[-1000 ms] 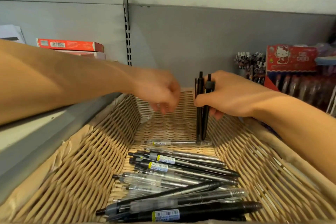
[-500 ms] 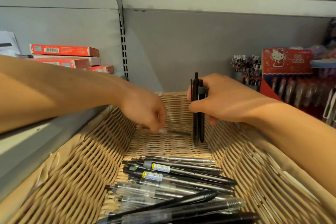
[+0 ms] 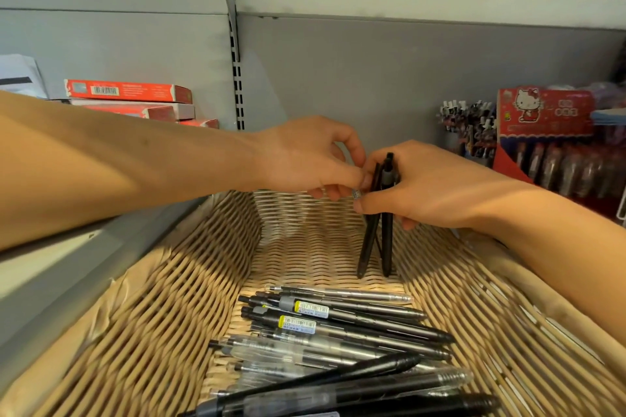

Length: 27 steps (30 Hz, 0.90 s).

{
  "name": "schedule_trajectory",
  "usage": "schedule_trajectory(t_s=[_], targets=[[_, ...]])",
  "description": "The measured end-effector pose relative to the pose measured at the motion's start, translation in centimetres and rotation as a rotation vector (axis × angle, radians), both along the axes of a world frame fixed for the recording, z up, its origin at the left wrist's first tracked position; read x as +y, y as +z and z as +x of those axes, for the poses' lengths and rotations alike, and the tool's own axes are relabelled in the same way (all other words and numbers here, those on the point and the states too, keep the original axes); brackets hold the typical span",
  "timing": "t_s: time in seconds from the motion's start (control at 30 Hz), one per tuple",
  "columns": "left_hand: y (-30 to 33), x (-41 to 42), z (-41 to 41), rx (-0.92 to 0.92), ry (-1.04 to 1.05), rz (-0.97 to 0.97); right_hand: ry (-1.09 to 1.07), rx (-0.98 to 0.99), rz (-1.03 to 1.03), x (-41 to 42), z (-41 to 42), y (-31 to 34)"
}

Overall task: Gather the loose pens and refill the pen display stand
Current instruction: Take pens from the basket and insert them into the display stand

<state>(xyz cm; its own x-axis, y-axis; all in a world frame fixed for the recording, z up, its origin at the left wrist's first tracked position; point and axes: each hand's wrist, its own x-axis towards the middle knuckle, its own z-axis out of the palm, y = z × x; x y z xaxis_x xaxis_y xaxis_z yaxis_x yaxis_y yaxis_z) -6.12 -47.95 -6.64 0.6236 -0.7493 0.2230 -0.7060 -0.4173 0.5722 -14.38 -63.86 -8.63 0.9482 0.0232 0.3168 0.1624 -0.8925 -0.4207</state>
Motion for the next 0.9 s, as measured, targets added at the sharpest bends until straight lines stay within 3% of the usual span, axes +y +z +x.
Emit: schedule_trajectory(t_s=[0.23,0.33,0.37,0.43,0.5,0.57,0.77,0.9], targets=[[0.3,0.1,-0.4,0.093,-0.065,-0.161,-0.021,0.024,0.003,0.0,-0.2,0.0],[0.6,0.1,0.3,0.200,0.000,-0.192,-0.041,-0.001,0.044,0.0,-0.1,0.1],[0.5,0.0,0.6,0.201,0.033,-0.126,-0.040,-0.006,0.061,0.0,-0.1,0.1],[-0.2,0.0,0.9,0.139,0.040,0.193,-0.031,-0.013,0.055,0.0,-0.2,0.1],[-1.3,0.2,0.7,0.131,-0.075,0.580,-0.025,0.002,-0.002,0.1,-0.1,0.0],[-2.1,0.4,0.1,0.114,-0.212,0.825,-0.010,0.033,-0.019,0.1,-0.1,-0.1],[-2.7,0.3,-0.1,-0.106,-0.227,1.021,0.016,0.100,-0.045,-0.1,-0.5,0.0],[-1.9,0.6,0.6,-0.099,-0.188,1.016,0.016,0.092,-0.056,0.1,-0.5,0.0]])
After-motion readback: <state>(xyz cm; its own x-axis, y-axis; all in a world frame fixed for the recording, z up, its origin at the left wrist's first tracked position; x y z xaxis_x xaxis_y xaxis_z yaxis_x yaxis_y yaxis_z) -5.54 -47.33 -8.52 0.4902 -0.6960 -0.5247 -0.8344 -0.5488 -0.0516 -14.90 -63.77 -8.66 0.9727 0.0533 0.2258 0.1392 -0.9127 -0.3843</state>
